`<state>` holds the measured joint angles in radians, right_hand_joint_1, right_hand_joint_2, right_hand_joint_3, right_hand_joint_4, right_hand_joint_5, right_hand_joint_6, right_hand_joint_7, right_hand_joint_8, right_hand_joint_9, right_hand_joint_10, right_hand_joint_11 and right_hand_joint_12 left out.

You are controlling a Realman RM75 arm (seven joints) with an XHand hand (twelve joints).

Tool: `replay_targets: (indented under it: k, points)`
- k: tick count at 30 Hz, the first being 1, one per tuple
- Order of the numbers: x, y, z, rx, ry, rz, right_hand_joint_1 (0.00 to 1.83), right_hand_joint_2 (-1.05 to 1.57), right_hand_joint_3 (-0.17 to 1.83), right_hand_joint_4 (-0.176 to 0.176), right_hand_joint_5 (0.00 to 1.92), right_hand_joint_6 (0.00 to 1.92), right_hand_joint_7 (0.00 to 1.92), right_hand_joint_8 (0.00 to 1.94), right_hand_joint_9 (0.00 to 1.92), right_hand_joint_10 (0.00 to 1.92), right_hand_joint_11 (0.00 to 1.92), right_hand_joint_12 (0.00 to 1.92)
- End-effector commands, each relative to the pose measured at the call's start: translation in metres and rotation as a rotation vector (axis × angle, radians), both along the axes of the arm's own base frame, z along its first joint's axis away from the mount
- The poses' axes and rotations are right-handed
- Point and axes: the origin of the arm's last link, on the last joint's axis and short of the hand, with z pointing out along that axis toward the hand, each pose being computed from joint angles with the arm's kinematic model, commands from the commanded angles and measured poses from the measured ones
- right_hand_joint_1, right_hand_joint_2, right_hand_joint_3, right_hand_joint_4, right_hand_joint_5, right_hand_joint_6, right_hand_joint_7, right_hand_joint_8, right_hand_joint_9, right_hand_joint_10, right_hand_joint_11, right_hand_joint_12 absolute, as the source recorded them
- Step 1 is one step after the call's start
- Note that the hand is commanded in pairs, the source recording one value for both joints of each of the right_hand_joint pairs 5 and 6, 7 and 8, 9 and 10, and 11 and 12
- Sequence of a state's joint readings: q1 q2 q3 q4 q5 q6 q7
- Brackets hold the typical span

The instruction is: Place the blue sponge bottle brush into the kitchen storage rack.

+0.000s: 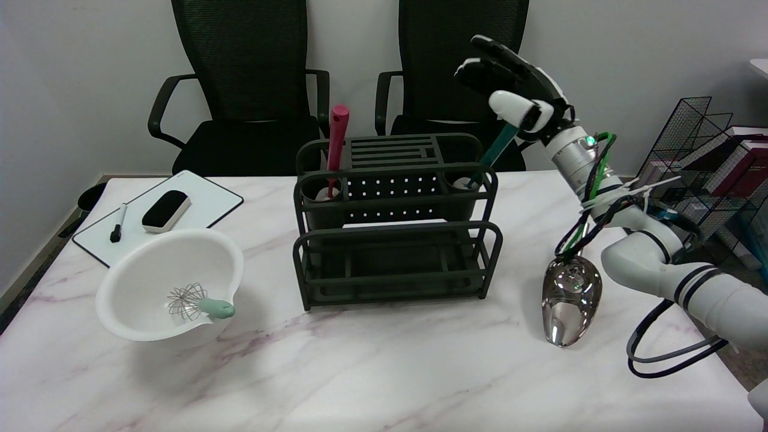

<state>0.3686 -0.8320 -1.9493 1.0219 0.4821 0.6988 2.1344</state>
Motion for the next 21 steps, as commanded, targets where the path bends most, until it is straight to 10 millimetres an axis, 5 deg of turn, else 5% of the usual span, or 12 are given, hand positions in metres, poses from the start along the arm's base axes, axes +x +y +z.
replay_targets:
  k: [1, 9, 17, 21]
  points:
    - [-0.013, 0.048, 0.045, -0.092, 0.012, 0.158, 1.18, -0.61, 1.04, 0.000, 0.01, 0.01, 0.38, 0.38, 0.38, 0.38, 0.35, 0.35]
    - [-0.037, 0.087, 0.065, -0.160, 0.000, 0.140, 1.10, -0.62, 0.76, 0.000, 0.00, 0.00, 0.17, 0.17, 0.22, 0.22, 0.25, 0.25]
    - [-0.073, 0.113, 0.078, -0.226, -0.022, 0.045, 1.11, -0.54, 0.70, 0.000, 0.00, 0.00, 0.16, 0.16, 0.20, 0.20, 0.24, 0.24]
    - [-0.095, 0.129, 0.083, -0.277, -0.053, 0.027, 1.14, -0.45, 0.75, 0.000, 0.00, 0.00, 0.33, 0.33, 0.34, 0.34, 0.31, 0.31]
